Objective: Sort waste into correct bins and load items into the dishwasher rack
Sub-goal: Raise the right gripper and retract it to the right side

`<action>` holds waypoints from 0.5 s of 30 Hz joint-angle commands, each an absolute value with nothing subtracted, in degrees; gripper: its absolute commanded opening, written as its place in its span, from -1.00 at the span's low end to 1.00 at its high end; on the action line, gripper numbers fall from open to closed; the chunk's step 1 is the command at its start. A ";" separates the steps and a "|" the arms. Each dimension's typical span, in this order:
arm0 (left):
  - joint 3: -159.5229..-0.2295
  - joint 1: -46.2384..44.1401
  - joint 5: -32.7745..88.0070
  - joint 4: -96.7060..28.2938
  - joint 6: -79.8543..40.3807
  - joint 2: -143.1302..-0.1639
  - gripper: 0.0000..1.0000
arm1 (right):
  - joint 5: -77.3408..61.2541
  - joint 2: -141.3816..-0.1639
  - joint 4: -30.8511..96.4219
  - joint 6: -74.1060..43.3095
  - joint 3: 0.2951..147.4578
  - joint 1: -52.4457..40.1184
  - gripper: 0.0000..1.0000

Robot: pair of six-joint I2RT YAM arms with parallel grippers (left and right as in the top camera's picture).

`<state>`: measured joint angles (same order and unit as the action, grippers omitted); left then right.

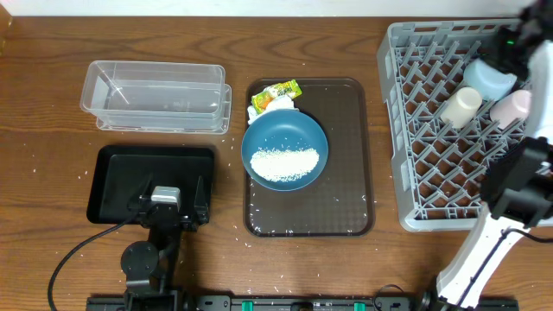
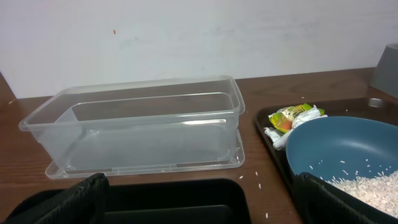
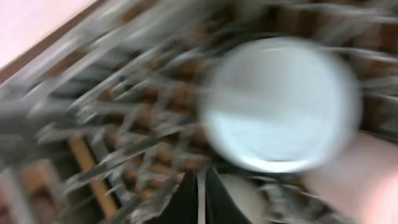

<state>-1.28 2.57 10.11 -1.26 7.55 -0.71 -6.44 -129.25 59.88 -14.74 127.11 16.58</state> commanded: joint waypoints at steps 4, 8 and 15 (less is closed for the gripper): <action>-0.23 2.81 10.68 -3.16 7.90 -0.67 0.93 | -17.85 -126.74 60.77 -8.05 127.39 7.77 -0.26; -0.23 2.81 10.68 -3.16 7.90 -0.67 0.93 | -19.62 -126.74 61.78 -8.05 127.39 1.89 0.04; -0.23 2.81 10.68 -3.16 7.90 -0.67 0.93 | -17.78 -126.76 63.02 -8.03 127.37 -8.12 0.98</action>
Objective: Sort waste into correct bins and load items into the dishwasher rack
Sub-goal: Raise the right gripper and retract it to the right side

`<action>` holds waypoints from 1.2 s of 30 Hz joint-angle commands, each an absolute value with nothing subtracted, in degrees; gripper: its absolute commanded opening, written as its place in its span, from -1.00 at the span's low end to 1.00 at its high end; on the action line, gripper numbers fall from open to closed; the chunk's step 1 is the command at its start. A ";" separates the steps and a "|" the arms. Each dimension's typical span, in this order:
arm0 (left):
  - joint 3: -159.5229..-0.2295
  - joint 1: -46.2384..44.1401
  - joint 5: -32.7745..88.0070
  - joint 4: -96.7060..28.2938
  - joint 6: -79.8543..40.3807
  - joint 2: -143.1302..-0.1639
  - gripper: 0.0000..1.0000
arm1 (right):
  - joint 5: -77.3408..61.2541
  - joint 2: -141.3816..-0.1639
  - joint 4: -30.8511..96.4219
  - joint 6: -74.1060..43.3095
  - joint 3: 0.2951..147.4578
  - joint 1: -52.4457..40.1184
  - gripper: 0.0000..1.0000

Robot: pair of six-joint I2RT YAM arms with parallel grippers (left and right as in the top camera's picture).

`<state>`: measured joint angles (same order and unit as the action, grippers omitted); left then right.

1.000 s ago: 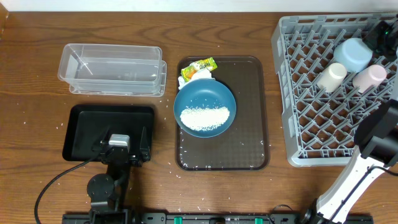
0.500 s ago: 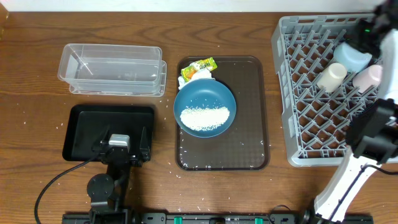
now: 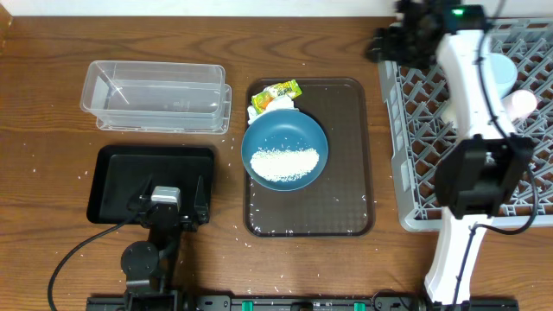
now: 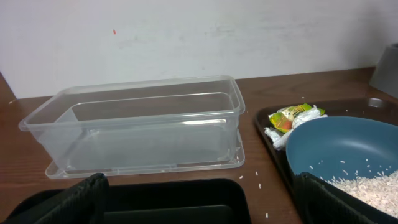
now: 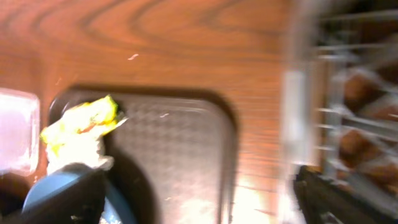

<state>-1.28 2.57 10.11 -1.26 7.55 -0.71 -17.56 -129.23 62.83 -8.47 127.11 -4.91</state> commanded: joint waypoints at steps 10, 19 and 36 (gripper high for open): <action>-0.23 2.81 10.68 -3.16 7.90 -0.67 0.93 | -4.01 -126.76 63.11 -8.05 127.37 -18.11 0.98; -0.23 2.81 10.68 -3.16 7.90 -0.67 0.93 | 14.00 -126.76 64.55 -13.06 127.37 -15.84 0.98; -0.23 2.81 10.68 -3.16 7.90 -0.67 0.93 | 4.23 -126.76 69.69 -22.72 127.37 4.25 0.98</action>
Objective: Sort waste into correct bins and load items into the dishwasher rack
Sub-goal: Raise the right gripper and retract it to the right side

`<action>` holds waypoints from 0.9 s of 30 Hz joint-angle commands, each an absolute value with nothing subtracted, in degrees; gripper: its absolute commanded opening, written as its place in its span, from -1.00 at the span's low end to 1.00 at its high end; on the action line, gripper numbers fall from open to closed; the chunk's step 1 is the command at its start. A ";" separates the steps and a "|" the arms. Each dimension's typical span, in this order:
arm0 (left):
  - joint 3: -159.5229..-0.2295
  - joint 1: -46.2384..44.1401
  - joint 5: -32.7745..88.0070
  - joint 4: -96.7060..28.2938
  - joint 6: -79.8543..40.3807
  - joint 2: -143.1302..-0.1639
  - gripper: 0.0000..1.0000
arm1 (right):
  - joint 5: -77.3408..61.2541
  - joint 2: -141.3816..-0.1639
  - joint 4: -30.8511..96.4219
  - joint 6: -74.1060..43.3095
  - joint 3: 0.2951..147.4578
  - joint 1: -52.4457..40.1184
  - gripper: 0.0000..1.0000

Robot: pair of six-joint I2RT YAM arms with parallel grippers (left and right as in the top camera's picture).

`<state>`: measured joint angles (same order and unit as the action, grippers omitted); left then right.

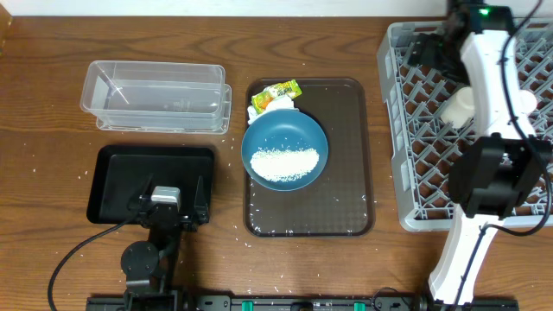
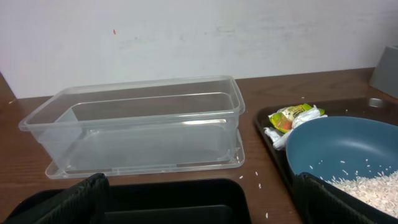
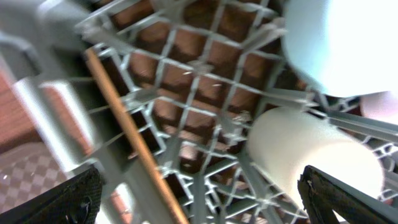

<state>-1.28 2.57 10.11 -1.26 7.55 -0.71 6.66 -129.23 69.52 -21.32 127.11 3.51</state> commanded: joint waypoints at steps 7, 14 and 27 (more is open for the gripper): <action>-0.23 2.81 10.66 -3.16 7.90 -0.67 0.93 | -6.70 -126.10 74.48 -22.70 127.50 6.90 0.99; -0.23 2.81 10.68 -3.16 7.90 -0.67 0.93 | -6.87 -117.67 74.00 -22.65 127.50 10.70 0.98; -0.23 2.81 10.68 -3.16 7.90 -0.67 0.93 | 16.49 -102.41 76.09 -17.91 127.50 19.03 0.98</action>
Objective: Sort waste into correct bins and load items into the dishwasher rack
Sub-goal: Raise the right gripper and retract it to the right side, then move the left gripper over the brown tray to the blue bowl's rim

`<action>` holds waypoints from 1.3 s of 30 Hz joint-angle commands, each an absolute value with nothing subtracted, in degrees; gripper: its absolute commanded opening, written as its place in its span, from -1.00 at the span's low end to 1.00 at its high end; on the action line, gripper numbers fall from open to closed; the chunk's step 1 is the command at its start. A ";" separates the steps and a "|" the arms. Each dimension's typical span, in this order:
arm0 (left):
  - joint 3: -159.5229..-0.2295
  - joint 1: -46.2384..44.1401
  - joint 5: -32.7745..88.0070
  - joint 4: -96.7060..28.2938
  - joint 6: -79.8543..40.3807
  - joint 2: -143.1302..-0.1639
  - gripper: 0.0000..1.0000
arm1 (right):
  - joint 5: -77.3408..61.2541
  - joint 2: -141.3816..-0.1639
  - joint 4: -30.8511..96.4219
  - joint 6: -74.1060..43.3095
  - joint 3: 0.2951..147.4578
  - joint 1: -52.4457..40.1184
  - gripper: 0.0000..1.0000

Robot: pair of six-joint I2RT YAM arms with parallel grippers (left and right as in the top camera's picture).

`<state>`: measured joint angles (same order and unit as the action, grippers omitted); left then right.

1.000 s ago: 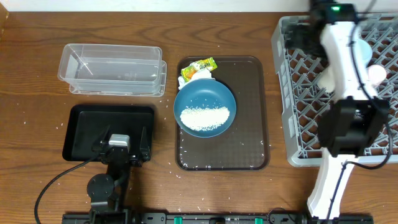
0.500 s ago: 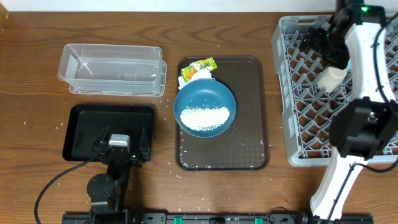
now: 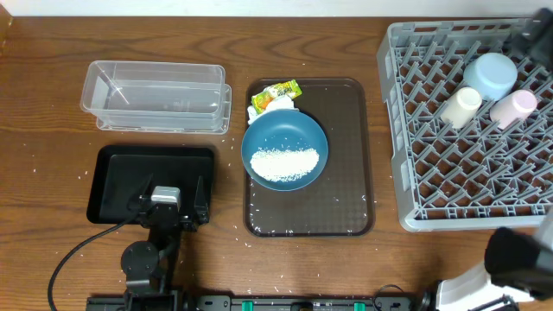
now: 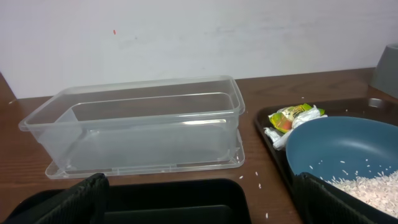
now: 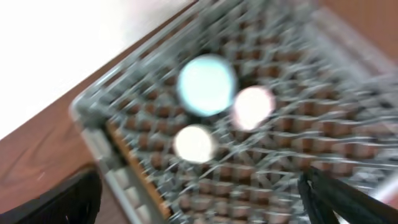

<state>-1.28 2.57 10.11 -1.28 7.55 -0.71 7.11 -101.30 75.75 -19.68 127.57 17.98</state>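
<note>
Three cups stand upside down in the grey dishwasher rack (image 3: 406, 130): a light blue cup (image 3: 493, 75), a cream cup (image 3: 458, 106) and a pink cup (image 3: 511, 107). A blue bowl (image 3: 284, 138) holding white rice sits on the brown tray (image 3: 346, 173), with a yellow-green wrapper (image 3: 275, 92) and crumpled white paper behind it. My left gripper (image 4: 199, 208) rests open over the black bin (image 3: 112, 177). My right gripper (image 5: 199, 199) is open and empty, high above the rack. Its view is blurred but shows the three cups.
A clear plastic container (image 3: 155, 95) stands behind the black bin, left of the tray. Rice grains are scattered on the wooden table (image 3: 52, 130). The right arm (image 3: 518, 259) shows at the bottom right edge, beside the rack.
My right arm was stretched over the rack's back part, close to the cups. Now it is off at the right edge, with the gripper high above the rack. The left arm is unchanged.
My right gripper was at the rack's back right by the light blue cup. Then it was over the table's back between tray and rack, then over the rack's back. Now it is high at the right edge. Bowl, wrapper and cups kept their places.
</note>
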 commanded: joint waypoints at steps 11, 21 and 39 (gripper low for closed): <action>-0.23 2.81 10.68 -3.16 7.90 -0.67 0.93 | 17.56 -102.43 76.09 -17.96 127.48 19.86 0.98; -0.23 2.70 39.07 14.87 -1.83 -0.67 0.93 | 17.56 -102.43 76.09 -17.96 127.48 19.86 0.99; -17.26 2.70 39.46 25.08 -3.73 -15.00 0.93 | 17.56 -102.43 76.09 -17.96 127.48 19.86 0.99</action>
